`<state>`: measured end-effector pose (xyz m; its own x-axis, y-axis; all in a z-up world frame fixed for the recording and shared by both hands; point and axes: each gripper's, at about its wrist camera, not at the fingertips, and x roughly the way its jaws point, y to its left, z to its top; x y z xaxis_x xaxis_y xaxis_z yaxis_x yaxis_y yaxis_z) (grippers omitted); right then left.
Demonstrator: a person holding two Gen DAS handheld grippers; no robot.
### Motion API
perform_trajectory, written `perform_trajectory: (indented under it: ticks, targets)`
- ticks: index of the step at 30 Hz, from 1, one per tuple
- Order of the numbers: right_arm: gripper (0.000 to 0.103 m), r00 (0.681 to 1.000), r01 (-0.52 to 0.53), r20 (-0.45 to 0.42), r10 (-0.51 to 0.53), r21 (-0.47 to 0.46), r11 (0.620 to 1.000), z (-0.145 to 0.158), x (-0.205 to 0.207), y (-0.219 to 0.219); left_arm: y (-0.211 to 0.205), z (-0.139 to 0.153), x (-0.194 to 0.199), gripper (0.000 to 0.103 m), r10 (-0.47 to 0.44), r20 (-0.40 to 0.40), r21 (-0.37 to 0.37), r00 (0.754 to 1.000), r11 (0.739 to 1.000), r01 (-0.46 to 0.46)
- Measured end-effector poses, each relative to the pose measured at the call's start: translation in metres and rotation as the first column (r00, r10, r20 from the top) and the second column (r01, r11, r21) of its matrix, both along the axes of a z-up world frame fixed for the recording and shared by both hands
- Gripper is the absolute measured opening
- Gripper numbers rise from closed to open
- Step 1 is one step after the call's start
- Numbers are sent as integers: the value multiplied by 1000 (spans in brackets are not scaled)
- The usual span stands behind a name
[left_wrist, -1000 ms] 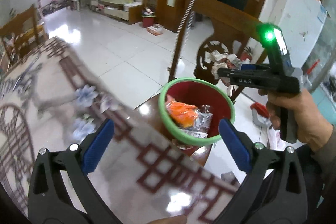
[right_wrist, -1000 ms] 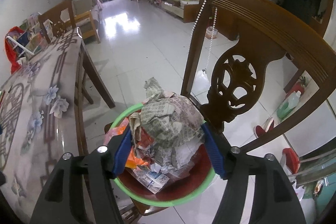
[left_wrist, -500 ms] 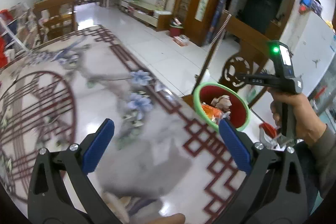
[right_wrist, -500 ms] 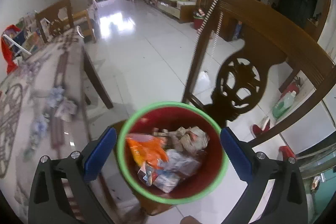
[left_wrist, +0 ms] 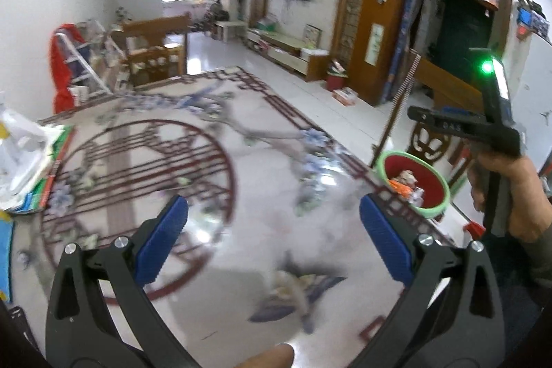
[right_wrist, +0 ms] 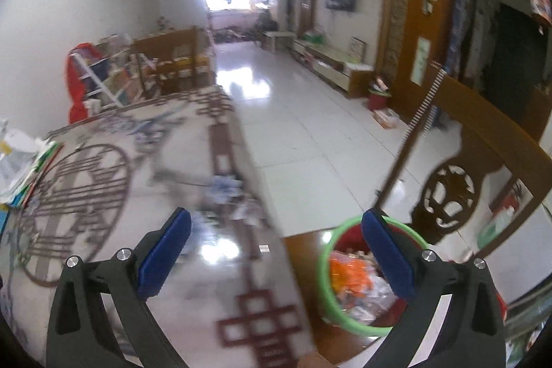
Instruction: Collect trash
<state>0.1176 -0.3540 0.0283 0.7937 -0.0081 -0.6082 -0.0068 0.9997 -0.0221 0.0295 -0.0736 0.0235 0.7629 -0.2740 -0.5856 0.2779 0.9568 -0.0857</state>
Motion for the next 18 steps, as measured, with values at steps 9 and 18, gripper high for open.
perform_trajectory:
  ticks: [9,18]
  targets:
    - [96,983,-144,111,146,-27,989,6,-47,97,40,-5,-17,98,136,101,45,986,989,-141]
    - [96,965,-212,146,216,-42,976,5,-66,138,57,-26,-16,98,300,89,62,950,950,-306]
